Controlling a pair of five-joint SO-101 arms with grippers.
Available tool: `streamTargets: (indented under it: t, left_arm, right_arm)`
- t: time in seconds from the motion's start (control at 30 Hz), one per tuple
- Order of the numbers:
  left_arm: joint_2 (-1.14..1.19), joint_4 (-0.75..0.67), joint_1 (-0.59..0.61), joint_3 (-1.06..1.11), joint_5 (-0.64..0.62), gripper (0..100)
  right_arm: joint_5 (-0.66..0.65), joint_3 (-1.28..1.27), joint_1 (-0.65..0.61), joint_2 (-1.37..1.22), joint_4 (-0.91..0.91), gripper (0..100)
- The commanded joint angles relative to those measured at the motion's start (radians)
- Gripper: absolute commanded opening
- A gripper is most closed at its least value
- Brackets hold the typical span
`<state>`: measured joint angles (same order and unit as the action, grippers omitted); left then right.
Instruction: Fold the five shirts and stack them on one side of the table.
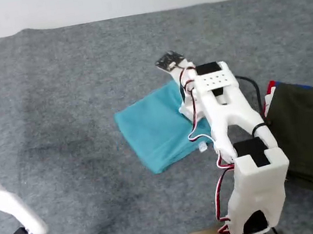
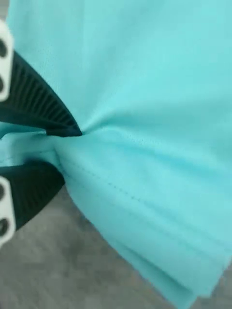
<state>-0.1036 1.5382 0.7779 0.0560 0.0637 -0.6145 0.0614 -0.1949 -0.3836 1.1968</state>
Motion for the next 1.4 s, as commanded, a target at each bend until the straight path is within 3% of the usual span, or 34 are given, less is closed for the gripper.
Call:
streamTargets:
  t: [0.0, 0.23, 0.33, 0.43, 0.53, 0.77, 1.07, 1.37]
  left_arm:
    - [-0.044, 0.003, -0.006, -0.002, -0.005, 0]
    - [-0.044, 0.002, -0.008, 0.035, -0.005, 0]
    - [-0.046, 0.002, -0.006, 0.064, -0.003, 0]
    - [-0.052, 0.002, -0.003, 0.071, 0.000, 0]
    - [-0.052, 0.002, -0.005, 0.068, -0.002, 0]
    - [-0.052, 0.000, -0.006, 0.068, -0.003, 0]
    - [-0.052, 0.000, -0.006, 0.068, -0.003, 0]
    - [-0.051, 0.000, -0.006, 0.073, -0.005, 0]
  right_arm:
    - [-0.170, 0.115, 0.010, 0.065, -0.079, 0.9]
    - [-0.465, 0.118, -0.050, -0.002, -0.223, 0.9]
    - [-0.486, 0.118, -0.068, -0.030, -0.236, 1.7]
    - [-0.468, 0.121, -0.073, -0.024, -0.236, 12.4]
    - [-0.331, 0.121, -0.074, 0.008, -0.232, 21.1]
    - [-0.091, 0.121, -0.064, 0.071, -0.168, 21.2]
    - [0.315, 0.121, -0.054, 0.199, -0.005, 21.3]
    - [0.816, 0.121, -0.076, 0.314, 0.157, 21.5]
